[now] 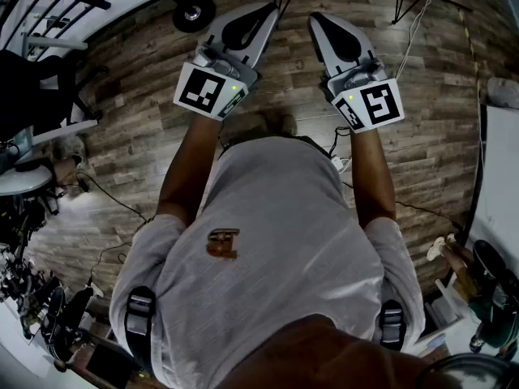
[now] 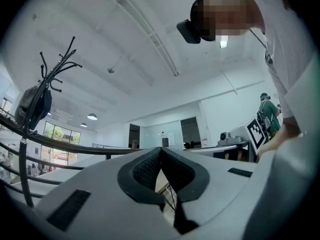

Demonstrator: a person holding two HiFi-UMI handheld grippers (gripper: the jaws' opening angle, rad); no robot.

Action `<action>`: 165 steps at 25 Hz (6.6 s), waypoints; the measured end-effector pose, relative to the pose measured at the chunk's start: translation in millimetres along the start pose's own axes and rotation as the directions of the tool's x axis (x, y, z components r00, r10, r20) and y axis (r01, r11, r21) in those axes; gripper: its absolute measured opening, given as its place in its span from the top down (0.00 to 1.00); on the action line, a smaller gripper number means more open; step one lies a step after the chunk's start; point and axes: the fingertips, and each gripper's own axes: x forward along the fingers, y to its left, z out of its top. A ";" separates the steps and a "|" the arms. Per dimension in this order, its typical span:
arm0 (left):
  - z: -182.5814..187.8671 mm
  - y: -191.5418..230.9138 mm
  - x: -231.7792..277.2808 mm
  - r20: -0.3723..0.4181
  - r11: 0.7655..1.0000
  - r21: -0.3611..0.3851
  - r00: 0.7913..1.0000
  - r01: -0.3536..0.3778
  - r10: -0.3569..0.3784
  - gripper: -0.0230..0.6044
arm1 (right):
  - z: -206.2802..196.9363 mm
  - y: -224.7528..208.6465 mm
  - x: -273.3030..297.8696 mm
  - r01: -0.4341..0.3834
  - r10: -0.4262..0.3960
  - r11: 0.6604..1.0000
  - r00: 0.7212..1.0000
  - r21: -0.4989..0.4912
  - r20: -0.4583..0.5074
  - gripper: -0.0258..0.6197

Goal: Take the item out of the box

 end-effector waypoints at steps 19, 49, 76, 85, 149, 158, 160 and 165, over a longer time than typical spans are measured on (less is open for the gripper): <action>5.9 3.4 3.9 0.016 1.000 -0.002 1.000 0.027 -0.027 0.93 | 3.0 -9.2 -6.5 0.045 -0.045 0.999 0.999 0.010 -0.012 0.91; 20.8 24.4 21.3 0.047 0.998 0.050 0.998 0.037 -0.039 0.93 | 22.4 -35.0 -0.6 0.075 -0.075 0.996 0.997 -0.037 0.016 0.91; 8.6 60.6 23.1 -0.010 0.995 0.046 0.996 -0.086 0.087 0.93 | 7.9 -40.3 35.7 -0.092 0.088 0.995 0.993 -0.045 -0.085 0.91; 5.4 70.3 24.3 -0.056 0.994 0.085 0.995 -0.074 0.079 0.93 | 6.8 -39.9 46.3 -0.103 0.101 0.994 0.992 -0.020 -0.082 0.91; -281.4 29.7 34.5 -0.953 0.542 -0.086 0.090 0.836 -0.289 0.62 | -59.5 -46.3 -5.4 0.204 -0.185 0.978 0.939 0.034 -0.291 0.91; -270.3 26.4 37.8 -0.927 0.607 -0.080 0.165 0.791 -0.337 0.63 | -62.7 -49.9 -1.0 0.175 -0.158 0.984 0.942 0.031 -0.295 0.91; -260.5 24.6 43.9 -0.907 0.639 -0.067 0.220 0.766 -0.359 0.63 | -62.0 -52.6 -0.5 0.172 -0.156 0.985 0.944 0.032 -0.291 0.91; -221.6 22.0 68.2 -0.795 0.765 -0.040 0.443 0.643 -0.413 0.63 | -58.9 -62.5 1.1 0.166 -0.153 0.986 0.951 0.026 -0.267 0.91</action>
